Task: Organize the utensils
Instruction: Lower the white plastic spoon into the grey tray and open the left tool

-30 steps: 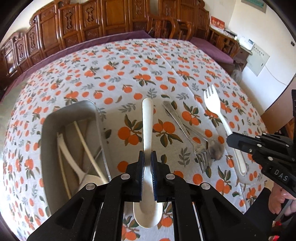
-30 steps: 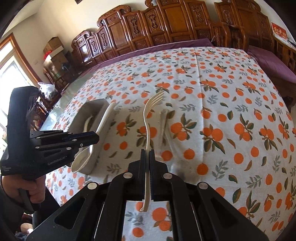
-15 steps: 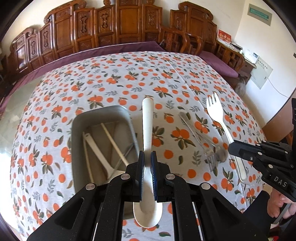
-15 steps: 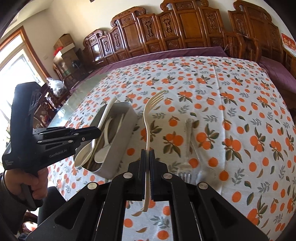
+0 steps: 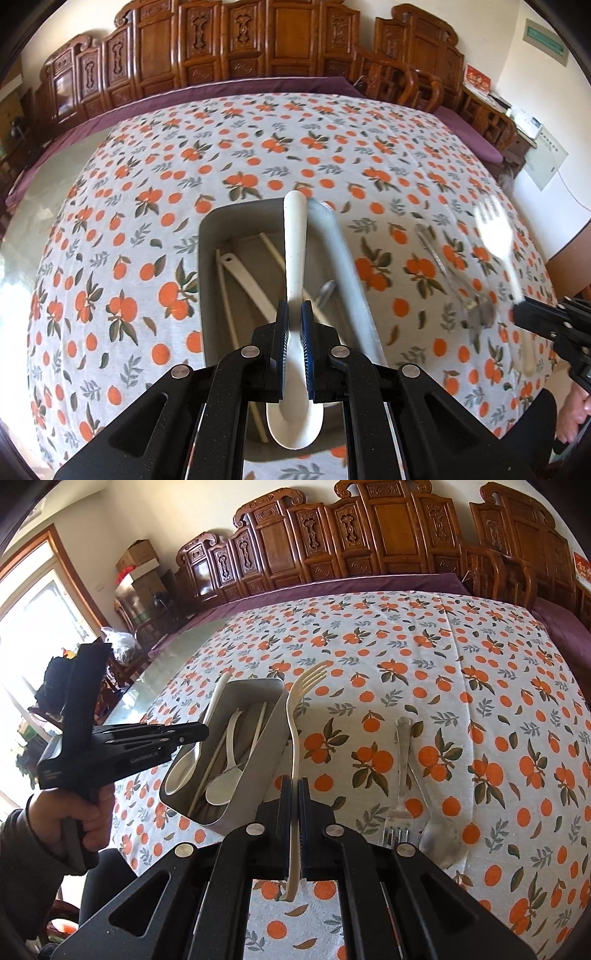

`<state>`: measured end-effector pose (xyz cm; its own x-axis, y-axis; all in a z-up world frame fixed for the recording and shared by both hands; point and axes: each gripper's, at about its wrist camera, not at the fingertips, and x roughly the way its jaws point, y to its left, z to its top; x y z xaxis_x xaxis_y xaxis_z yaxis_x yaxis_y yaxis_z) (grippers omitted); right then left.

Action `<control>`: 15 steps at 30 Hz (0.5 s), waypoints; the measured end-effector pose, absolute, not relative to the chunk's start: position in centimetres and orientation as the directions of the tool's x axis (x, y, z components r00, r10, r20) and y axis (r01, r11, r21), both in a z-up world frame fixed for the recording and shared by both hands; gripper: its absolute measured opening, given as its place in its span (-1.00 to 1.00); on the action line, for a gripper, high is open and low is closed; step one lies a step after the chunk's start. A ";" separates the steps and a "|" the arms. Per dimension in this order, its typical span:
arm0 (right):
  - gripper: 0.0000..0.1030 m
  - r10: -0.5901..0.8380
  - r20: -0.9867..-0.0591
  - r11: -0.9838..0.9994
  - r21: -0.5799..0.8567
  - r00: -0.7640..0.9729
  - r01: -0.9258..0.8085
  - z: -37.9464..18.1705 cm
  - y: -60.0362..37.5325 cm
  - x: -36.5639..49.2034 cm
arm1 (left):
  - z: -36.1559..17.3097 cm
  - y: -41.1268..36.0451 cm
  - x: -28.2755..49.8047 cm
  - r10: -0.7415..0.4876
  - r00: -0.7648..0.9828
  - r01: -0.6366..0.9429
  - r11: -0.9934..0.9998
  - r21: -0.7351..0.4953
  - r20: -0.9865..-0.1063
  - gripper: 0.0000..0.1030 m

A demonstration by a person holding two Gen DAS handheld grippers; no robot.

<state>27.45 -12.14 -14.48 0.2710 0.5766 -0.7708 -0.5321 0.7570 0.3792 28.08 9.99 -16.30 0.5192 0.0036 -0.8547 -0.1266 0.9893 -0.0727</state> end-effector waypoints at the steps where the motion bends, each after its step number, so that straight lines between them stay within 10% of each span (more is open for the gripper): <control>1: -0.91 0.576 -0.771 0.757 0.379 0.270 -0.532 -14.5 -12.1 27.4 | -16.6 10.3 28.3 0.006 0.513 -0.135 0.988 -0.074 -0.859 -0.88; 15: -0.91 0.569 -0.784 0.758 0.383 0.248 -0.528 -15.6 -12.3 27.5 | -20.2 10.6 29.8 0.014 0.445 -0.146 0.988 -0.057 -0.896 -0.88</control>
